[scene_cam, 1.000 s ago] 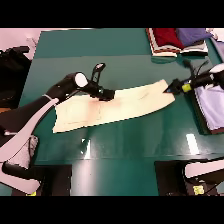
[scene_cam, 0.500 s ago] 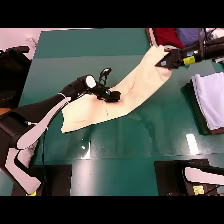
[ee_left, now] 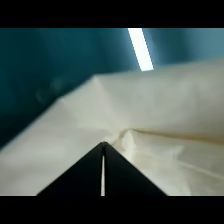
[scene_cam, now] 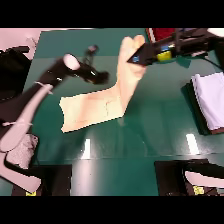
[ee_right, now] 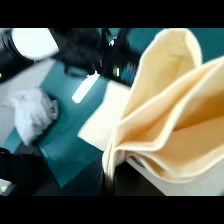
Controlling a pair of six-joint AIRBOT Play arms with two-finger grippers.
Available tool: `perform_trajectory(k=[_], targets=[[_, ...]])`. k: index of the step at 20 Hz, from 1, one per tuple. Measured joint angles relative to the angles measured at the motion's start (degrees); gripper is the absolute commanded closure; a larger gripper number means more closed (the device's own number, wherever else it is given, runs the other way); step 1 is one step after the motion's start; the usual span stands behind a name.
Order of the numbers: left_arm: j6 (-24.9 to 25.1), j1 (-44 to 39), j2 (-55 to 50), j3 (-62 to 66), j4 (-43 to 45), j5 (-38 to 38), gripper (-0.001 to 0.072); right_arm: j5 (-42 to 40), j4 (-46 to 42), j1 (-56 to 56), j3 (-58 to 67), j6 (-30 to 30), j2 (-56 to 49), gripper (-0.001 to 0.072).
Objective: Fold the shirts.
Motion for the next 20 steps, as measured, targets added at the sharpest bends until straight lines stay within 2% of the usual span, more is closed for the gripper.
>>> perform_trajectory(k=[3, 5, 6, 8, 9, 13, 17, 18, 20], targets=[[-0.13, 7.82, 9.14, 1.86, 5.31, -2.32, 0.0679, -6.12, 4.57, 9.7, 0.85, -2.14, -4.9, 0.0682], [-0.15, 12.26, 14.99, 2.43, 8.61, -3.37, 0.0679, -11.39, 7.28, 16.76, 3.61, -4.7, -10.4, 0.0368], [-0.13, 14.16, 17.94, 2.62, 10.05, -3.89, 0.0679, -13.57, 8.04, 19.82, 5.55, -5.9, -13.35, 0.0359], [-0.09, 16.9, 22.47, 2.84, 12.48, -4.66, 0.0679, -16.24, 8.72, 24.46, 10.25, -7.45, -19.39, 0.0451], [-0.02, 17.73, 24.13, 2.89, 13.49, -5.11, 0.0679, -16.37, 8.83, 25.66, 12.41, -8.02, -21.79, 0.0473], [0.15, 19.19, 27.41, 2.97, 14.53, -7.45, 0.0678, -12.31, 8.85, 23.96, 14.01, -9.09, -24.61, 0.0478], [1.62, 19.61, 28.11, 2.45, 11.8, -8.7, 0.0679, -8.96, 5.09, 15.32, 4.07, -8.96, -19.23, 0.0477], [1.99, 19.63, 28.2, 2.29, 11.23, -8.96, 0.0679, -8.85, 3.34, 12.74, 0.66, -8.46, -17.57, 0.041], [2.4, 19.71, 28.26, 1.88, 10.01, -9.03, 0.0679, -8.46, 0.28, 7.54, -6.69, -7.1, -14.86, 0.0073]])
